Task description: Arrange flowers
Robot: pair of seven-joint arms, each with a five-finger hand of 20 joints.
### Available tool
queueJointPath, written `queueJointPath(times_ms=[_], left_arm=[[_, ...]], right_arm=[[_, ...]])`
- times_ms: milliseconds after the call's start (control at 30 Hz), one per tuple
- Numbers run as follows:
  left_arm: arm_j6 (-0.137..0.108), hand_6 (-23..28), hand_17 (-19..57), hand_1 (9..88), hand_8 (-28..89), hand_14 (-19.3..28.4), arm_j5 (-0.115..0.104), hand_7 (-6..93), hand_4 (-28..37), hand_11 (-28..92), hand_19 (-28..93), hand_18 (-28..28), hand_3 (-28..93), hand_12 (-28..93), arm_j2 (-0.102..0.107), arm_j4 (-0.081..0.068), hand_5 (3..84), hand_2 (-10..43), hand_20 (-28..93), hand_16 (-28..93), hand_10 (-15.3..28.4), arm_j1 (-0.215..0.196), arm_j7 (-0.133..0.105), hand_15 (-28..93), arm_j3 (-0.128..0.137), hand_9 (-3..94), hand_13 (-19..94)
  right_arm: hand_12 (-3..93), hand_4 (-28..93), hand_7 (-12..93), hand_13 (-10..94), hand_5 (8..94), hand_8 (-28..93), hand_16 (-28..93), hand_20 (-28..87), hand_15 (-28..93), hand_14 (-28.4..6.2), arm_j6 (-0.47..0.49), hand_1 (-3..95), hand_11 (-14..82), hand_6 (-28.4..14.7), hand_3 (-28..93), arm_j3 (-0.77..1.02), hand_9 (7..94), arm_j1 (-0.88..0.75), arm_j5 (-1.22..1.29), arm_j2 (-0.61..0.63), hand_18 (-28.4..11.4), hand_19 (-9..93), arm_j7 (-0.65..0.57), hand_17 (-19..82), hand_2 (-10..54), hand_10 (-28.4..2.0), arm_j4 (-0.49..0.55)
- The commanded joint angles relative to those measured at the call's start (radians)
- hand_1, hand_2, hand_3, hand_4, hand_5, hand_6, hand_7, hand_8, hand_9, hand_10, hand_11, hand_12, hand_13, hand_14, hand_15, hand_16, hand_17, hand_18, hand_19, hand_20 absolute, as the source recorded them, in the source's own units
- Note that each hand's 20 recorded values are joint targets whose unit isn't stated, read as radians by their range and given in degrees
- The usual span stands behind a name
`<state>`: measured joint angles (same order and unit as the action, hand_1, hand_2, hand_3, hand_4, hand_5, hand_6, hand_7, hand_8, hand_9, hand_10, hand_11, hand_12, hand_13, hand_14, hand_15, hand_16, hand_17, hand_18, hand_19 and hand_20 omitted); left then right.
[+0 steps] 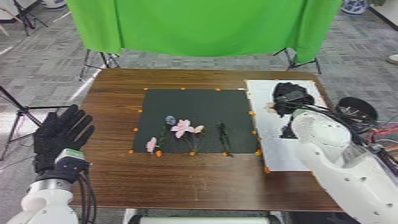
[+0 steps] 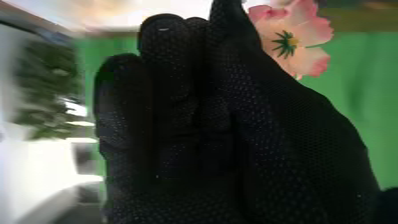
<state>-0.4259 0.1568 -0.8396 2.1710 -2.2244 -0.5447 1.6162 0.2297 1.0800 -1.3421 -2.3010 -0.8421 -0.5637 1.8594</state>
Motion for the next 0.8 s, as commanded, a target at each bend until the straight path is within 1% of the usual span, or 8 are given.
queueJointPath(times_ms=[33,233,267,300,433,667,733,800], left_arm=[[0.008,10.4,-7.7,27.3,-9,16.3,0.008,16.2,-28.3,25,40,16.3,72,12,-0.007,0.002,46.1,12.9,10,-8,16.1,0.008,0.013,44,-0.007,37.8,26],[0.005,10.4,-7.6,27.3,-9,16.3,0.010,16.2,-28.3,25,40,16.3,72,12,-0.009,0.001,46.1,13.0,10,-8,16.0,0.011,0.022,44,-0.007,37.8,26],[0.005,10.4,-7.7,27.3,-9,16.3,0.009,16.2,-28.3,25,40,16.3,72,12,-0.008,0.000,46.1,13.0,10,-8,16.0,0.010,0.019,44,-0.008,37.8,26],[0.004,10.4,-7.7,27.3,-9,16.3,0.013,16.2,-28.3,25,40,16.3,72,12,-0.009,-0.001,46.1,13.0,10,-8,16.0,0.015,0.026,44,-0.008,37.8,26],[0.005,10.3,-7.7,27.3,-9,16.4,0.014,16.2,-28.3,25,40,16.3,72,12,-0.008,-0.002,46.1,12.9,10,-8,16.0,0.016,0.029,43,-0.008,37.8,26],[0.001,10.4,-7.6,27.4,-9,16.2,0.011,16.2,-28.3,25,40,16.3,72,12,-0.005,-0.005,46.2,13.0,10,-8,16.0,0.020,0.028,43,-0.013,37.9,26],[0.003,10.4,-7.7,27.4,-9,16.2,0.010,16.2,-28.3,25,40,16.3,72,12,-0.006,-0.001,46.1,13.0,10,-8,16.1,0.011,0.028,43,-0.005,37.9,26],[0.005,10.4,-7.7,27.4,-9,16.3,0.010,16.2,-28.3,25,40,16.3,72,12,-0.005,-0.001,46.2,13.1,10,-8,16.1,0.010,0.030,43,-0.006,37.9,26]], right_arm=[[49.8,-28,41,73,68.2,-1,42,13,42,-4.3,0.035,61.4,19.2,0.0,74,-0.137,78.4,0.111,-0.026,-0.133,-10.7,83,0.072,51,-9.1,-8.5,-0.013],[49.4,-28,40,73,68.2,-2,42,14,42,-4.5,0.067,61.3,18.6,0.0,73,-0.204,78.2,0.141,-0.058,-0.175,-11.5,82,0.109,50,-8.9,-8.6,-0.058],[49.3,-28,40,73,68.2,-2,42,14,42,-4.6,0.075,61.2,18.5,0.0,73,-0.217,78.1,0.149,-0.063,-0.177,-11.7,82,0.111,50,-8.8,-8.6,-0.066],[49.2,-28,40,73,68.2,-2,42,14,42,-4.6,0.083,61.2,18.5,0.1,73,-0.222,78.1,0.150,-0.070,-0.179,-11.8,82,0.113,50,-8.8,-8.5,-0.071],[48.7,-28,40,73,67.9,-3,42,14,42,-4.6,0.088,61.0,18.0,0.1,73,-0.245,77.9,0.156,-0.086,-0.181,-12.5,82,0.109,49,-8.9,-8.5,-0.094],[45.8,-28,37,72,67.0,-4,42,15,41,-4.7,0.066,60.3,15.5,0.0,73,-0.258,77.3,0.153,-0.087,-0.178,-13.3,83,0.068,48,-9.3,-8.6,-0.115],[45.5,-28,37,72,66.9,-4,42,15,41,-4.7,0.054,60.2,15.2,-0.1,73,-0.252,77.4,0.148,-0.081,-0.177,-13.3,83,0.061,48,-9.3,-8.7,-0.111],[45.2,-28,36,72,66.9,-4,42,16,41,-4.7,0.033,59.9,14.9,-0.3,73,-0.247,77.3,0.147,-0.074,-0.176,-13.5,83,0.048,48,-9.4,-8.8,-0.108]])
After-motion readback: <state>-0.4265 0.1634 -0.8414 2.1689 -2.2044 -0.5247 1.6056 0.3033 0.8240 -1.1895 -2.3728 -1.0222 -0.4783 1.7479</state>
